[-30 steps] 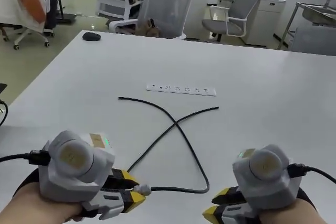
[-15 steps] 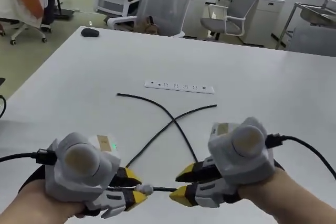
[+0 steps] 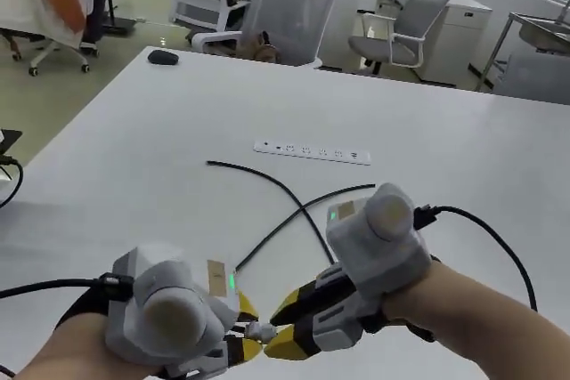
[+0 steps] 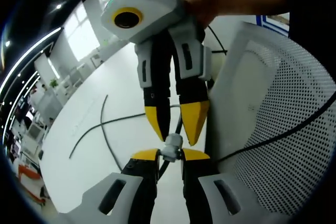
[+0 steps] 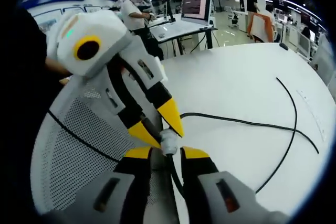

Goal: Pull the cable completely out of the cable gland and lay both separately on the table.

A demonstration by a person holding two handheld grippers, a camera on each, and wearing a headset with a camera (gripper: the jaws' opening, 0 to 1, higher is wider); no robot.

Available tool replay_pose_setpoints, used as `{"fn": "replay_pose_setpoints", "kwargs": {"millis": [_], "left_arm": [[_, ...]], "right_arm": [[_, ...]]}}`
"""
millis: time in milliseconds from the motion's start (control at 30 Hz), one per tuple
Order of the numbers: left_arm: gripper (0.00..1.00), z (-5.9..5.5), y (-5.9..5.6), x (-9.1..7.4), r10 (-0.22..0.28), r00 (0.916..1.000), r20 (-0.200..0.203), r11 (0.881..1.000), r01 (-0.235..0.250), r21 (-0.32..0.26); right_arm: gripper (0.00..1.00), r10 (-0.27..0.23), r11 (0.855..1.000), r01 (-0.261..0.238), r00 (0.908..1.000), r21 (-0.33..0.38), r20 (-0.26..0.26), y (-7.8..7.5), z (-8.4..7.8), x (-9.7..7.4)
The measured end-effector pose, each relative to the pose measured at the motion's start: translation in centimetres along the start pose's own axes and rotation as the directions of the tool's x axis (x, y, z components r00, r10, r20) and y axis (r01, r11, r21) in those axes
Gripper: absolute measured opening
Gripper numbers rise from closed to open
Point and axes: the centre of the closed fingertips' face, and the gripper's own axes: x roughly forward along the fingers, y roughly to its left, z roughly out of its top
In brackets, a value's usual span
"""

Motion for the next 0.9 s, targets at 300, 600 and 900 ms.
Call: {"fn": "replay_pose_setpoints", "kwargs": {"millis": [300,600,900], "left_arm": [[0.18,0.6,-0.5,0.1,-0.018,0.9997,0.018,0.999,0.017,0.043],[0.21,0.4,0.2,0.6,0.005,0.9999,0.015,0.998,-0.006,0.057],[0.18,0.8,-1.0,1.0,-0.053,0.9979,0.037,0.996,0.05,0.076]], "right_arm": [[0.13,0.075,0.974,-0.112,0.98,0.198,0.184,0.2,0.2,-0.5],[0.12,0.05,0.959,-0.11,0.9723,0.26,0.228,0.1,0.0,-0.8],[0.12,0.117,0.958,-0.166,0.9711,0.235,0.208,1.1,0.0,-1.0]]}}
